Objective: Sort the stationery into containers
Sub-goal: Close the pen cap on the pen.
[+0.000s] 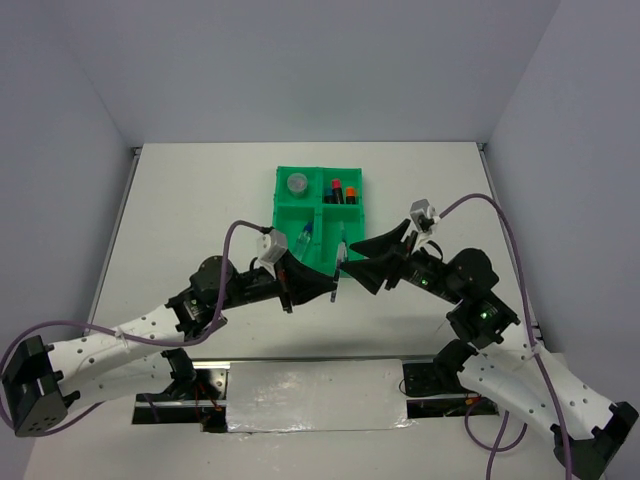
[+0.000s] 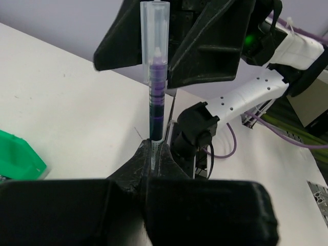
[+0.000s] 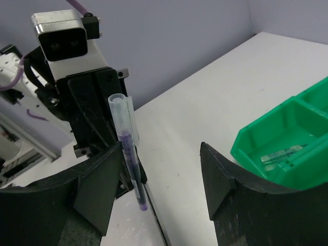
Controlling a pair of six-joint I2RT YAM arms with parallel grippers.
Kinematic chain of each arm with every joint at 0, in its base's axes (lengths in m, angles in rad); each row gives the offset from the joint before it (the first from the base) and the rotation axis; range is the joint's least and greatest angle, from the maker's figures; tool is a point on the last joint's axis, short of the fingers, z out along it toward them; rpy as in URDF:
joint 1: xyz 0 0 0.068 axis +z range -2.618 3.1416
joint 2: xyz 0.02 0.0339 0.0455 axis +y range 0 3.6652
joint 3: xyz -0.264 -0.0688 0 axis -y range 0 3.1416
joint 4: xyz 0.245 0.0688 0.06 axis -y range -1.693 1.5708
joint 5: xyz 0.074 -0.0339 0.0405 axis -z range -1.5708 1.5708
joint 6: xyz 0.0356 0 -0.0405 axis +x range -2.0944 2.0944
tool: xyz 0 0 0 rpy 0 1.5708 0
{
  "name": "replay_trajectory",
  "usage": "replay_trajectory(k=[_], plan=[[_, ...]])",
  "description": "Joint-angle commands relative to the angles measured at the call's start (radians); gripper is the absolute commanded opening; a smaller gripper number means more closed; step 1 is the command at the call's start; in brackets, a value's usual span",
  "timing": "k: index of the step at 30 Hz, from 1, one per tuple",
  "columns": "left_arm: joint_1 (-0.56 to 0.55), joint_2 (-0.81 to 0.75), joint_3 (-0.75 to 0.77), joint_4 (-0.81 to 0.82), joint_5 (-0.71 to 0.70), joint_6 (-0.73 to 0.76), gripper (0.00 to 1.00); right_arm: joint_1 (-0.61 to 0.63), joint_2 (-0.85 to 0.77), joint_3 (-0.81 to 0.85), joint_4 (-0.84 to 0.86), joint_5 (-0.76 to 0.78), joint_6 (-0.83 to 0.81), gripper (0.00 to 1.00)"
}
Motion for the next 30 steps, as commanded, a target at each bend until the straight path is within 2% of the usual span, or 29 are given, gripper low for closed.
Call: replay_trajectory(k=[1,10,14,19,22,23,25,26,27,29,30], plan=[[-0.026,0.015,0.008,0.072,0.044,0.001,0.00,-0.002,0.039,0.026,0.031,-0.082,-0.004,0.69],[-0.039,0.044,0.029,0.061,0.021,0.019,0.00,-0.001,0.030,0.006,0.080,-0.159,0.037,0.65],[-0.040,0.033,0.032,0.061,-0.011,0.019,0.00,-0.001,0.027,-0.023,0.109,-0.165,0.058,0.54],[-0.042,0.035,0.051,0.063,-0.036,0.019,0.00,-0.001,0.033,-0.055,0.150,-0.191,0.078,0.54],[-0.040,0.050,0.065,0.063,-0.028,0.014,0.00,-0.004,0.033,-0.055,0.158,-0.200,0.085,0.42],[-0.040,0.054,0.066,0.069,-0.028,0.013,0.00,-0.002,0.034,-0.055,0.161,-0.202,0.086,0.29],[-0.040,0.061,0.069,0.077,-0.021,0.007,0.00,-0.004,0.039,-0.054,0.169,-0.203,0.091,0.17],[-0.040,0.064,0.071,0.081,-0.019,0.007,0.00,-0.001,0.044,-0.052,0.169,-0.203,0.092,0.06],[-0.040,0.068,0.074,0.084,-0.016,0.004,0.00,-0.001,0.048,-0.051,0.167,-0.202,0.094,0.00],[-0.042,0.082,0.089,0.072,-0.001,0.005,0.02,-0.002,0.048,-0.055,0.178,-0.191,0.104,0.00],[-0.043,0.087,0.095,0.068,0.007,0.007,0.08,-0.001,0.047,-0.060,0.187,-0.188,0.108,0.00]])
